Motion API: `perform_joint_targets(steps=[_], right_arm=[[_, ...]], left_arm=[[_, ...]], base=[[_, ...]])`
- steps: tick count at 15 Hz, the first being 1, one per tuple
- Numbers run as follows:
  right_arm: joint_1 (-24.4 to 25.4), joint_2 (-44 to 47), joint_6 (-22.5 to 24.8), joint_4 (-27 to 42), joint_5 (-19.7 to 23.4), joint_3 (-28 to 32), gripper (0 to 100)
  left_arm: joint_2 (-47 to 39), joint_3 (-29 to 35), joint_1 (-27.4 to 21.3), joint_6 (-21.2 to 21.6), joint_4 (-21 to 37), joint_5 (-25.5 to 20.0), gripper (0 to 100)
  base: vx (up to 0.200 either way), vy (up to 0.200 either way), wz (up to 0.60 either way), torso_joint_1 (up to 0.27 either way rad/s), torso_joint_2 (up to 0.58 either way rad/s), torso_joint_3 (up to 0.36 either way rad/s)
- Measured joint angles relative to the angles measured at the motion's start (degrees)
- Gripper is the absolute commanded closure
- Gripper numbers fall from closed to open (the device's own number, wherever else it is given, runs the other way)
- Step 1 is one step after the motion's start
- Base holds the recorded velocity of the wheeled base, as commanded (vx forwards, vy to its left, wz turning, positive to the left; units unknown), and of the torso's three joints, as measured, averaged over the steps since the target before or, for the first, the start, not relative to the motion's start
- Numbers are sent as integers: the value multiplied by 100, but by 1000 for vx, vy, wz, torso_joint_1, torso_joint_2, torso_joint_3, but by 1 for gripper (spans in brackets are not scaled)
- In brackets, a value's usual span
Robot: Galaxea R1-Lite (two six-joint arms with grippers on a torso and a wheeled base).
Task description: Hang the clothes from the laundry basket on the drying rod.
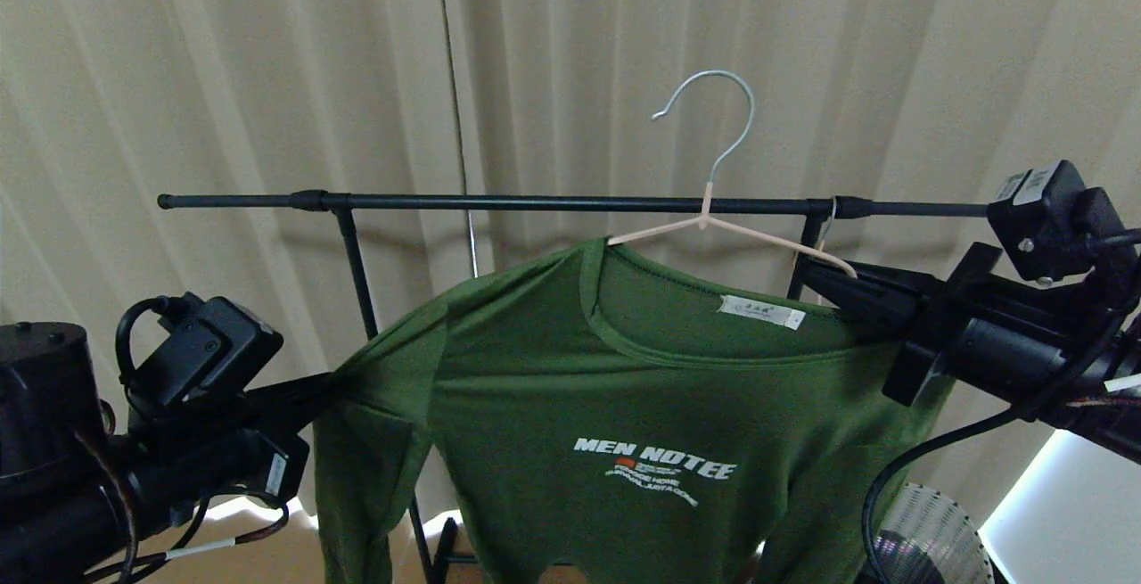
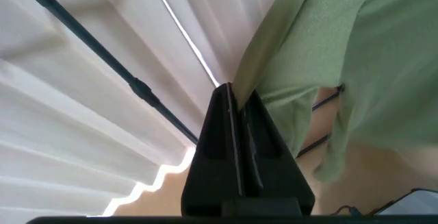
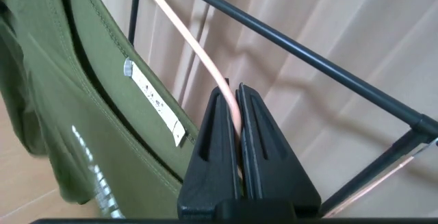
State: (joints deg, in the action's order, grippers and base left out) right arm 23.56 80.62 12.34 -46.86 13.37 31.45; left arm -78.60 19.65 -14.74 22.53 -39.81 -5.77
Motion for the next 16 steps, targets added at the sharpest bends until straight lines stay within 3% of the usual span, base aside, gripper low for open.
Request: perform_joint_targets(steps=[5, 10, 13, 16], right_arm=[[-4, -9, 4, 59, -394, -133, 100], [-13, -124, 4, 85, -990, -599, 100], [-146, -311, 11, 176, -1174, -961, 100], [-389, -471, 11, 184, -1240, -1296, 100]], left_arm=[[302, -30, -2, -165, 0, -9, 0], [1312, -144, 83, -562, 2, 62, 0], [1982, -541, 545, -680, 44, 295, 0], [2525, -984, 884, -1061, 38, 317, 0]], base=[[0, 0, 0, 0, 0, 0], [0, 0, 0, 0, 0, 0], [0, 0, 0, 0, 0, 0], [0, 0, 0, 0, 0, 0]])
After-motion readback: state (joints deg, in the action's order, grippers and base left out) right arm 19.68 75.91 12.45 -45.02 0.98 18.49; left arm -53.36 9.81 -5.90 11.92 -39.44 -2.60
